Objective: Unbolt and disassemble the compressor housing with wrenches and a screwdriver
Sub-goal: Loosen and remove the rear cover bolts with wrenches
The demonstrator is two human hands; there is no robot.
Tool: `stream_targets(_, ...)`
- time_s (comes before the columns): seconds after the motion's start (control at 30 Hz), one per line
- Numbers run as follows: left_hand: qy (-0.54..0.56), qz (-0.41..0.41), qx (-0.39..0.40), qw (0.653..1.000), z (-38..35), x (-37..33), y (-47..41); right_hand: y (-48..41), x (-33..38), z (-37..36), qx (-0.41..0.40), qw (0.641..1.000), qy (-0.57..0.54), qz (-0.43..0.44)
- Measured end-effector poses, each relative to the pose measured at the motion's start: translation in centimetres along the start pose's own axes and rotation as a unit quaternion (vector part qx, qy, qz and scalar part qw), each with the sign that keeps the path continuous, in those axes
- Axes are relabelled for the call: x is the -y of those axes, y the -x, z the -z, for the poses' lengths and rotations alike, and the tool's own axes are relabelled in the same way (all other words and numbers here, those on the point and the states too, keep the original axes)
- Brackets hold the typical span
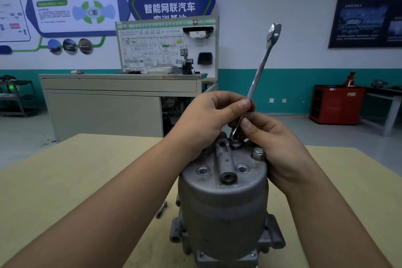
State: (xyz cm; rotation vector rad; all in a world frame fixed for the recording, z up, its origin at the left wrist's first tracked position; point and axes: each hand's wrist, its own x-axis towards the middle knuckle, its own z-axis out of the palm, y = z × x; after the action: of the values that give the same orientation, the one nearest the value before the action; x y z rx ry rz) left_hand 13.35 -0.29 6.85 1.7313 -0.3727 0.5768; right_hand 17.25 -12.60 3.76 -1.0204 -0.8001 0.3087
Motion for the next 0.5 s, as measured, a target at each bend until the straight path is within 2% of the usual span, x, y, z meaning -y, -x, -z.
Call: stream_targets(0.5,-0.028,-0.007,-0.017,0.999,0.13,0.00,-0.03,-0.04,-0.14,-0.13,-0.015,1.000,0.000,0.012)
